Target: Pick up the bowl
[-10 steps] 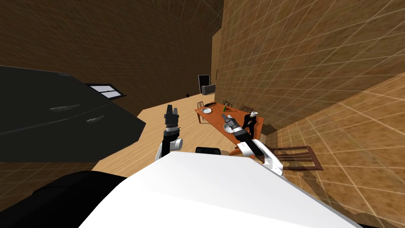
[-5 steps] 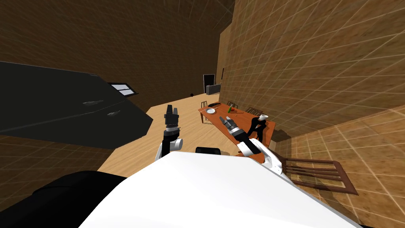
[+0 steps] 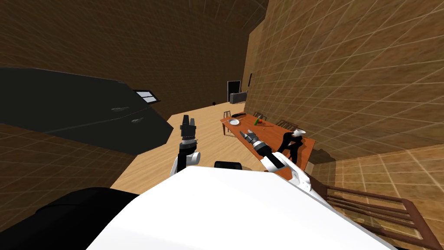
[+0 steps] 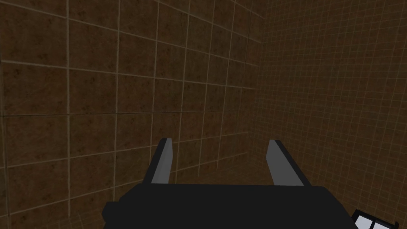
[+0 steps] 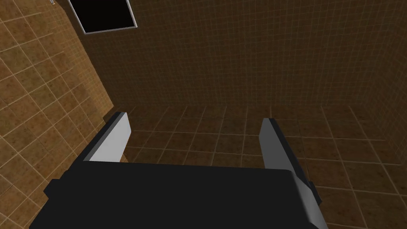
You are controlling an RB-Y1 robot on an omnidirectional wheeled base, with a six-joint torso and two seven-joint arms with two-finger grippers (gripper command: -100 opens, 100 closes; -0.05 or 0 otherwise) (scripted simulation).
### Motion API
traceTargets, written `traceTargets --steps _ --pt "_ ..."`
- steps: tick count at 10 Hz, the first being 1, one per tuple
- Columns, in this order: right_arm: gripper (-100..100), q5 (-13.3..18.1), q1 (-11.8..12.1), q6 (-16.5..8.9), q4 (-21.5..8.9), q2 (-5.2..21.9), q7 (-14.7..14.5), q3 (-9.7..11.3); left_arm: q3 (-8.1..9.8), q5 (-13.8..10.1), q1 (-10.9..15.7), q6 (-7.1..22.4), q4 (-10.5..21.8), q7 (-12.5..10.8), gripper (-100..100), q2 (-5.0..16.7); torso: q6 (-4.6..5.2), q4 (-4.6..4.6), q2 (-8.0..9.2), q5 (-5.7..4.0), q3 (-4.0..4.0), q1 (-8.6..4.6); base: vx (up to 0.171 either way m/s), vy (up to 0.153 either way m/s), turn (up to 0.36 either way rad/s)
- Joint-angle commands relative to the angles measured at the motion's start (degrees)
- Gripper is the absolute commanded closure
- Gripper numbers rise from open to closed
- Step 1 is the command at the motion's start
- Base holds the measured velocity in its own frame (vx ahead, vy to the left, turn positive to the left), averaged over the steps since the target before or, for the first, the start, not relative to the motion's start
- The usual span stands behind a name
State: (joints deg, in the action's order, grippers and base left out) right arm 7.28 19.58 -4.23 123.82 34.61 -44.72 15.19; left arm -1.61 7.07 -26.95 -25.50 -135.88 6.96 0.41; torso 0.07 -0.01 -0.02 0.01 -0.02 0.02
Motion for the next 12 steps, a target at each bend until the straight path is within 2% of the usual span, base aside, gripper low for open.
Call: traceTargets --steps 1,2,3,5,6,8,9,11,12 --pt "-100 0.3 -0.1 -2.7 -0.4 1.8 -2.9 1.1 0.00 0.0 0.0 0.0 0.0 0.0 0 0.0 0.00 0.00 0.00 0.00 0.00 0.00 0.026 0.000 0.172" --pt "-100 0.5 0.0 -4.1 -0.8 3.4 -4.5 1.9 0.00 0.0 0.0 0.0 0.0 0.0 0 0.0 -0.03 0.00 -0.01 0.00 0.00 0.00 0.041 -0.010 0.285" --pt "-100 0.5 0.0 -5.0 -0.8 3.4 -5.4 1.9 0.00 0.0 0.0 0.0 0.0 0.0 0 0.0 -0.03 -0.01 -0.05 0.00 -0.03 -0.03 0.032 -0.017 0.092" --pt "-100 0.7 0.5 -9.2 -1.6 6.5 -9.2 3.3 0.00 0.0 0.0 0.0 0.0 0.0 0 0.0 -0.02 -0.01 -0.04 -0.01 -0.02 -0.06 0.036 -0.022 0.184" --pt "-100 0.7 0.5 -9.7 -1.6 6.5 -9.9 3.3 0.00 0.0 0.0 0.0 0.0 0.0 0 0.0 -0.01 -0.02 -0.08 -0.02 -0.04 -0.11 0.032 -0.024 0.071" --pt "-100 0.8 1.4 -13.9 -2.5 9.3 -13.4 4.5 0.00 0.0 0.0 0.0 0.0 0.0 0 0.0 0.00 0.00 -0.01 -0.02 -0.01 -0.09 0.029 -0.028 0.163" --pt "-100 0.8 1.4 -14.3 -2.5 9.3 -14.0 4.5 0.00 0.0 0.0 0.0 0.0 0.0 0 0.0 0.00 0.00 -0.02 -0.03 -0.01 -0.13 0.025 -0.035 0.063" --pt "-100 0.7 2.7 -18.6 -3.5 11.9 -17.6 5.5 0.00 0.0 0.0 0.0 0.0 0.0 0 0.0 0.00 0.00 -0.01 -0.03 -0.01 -0.11 0.022 -0.035 0.128" --pt "-100 0.7 2.7 -19.0 -3.5 11.9 -17.7 5.5 0.00 0.0 0.0 0.0 0.0 0.0 0 0.0 0.01 0.00 0.00 -0.03 0.00 -0.16 0.017 -0.042 0.051"
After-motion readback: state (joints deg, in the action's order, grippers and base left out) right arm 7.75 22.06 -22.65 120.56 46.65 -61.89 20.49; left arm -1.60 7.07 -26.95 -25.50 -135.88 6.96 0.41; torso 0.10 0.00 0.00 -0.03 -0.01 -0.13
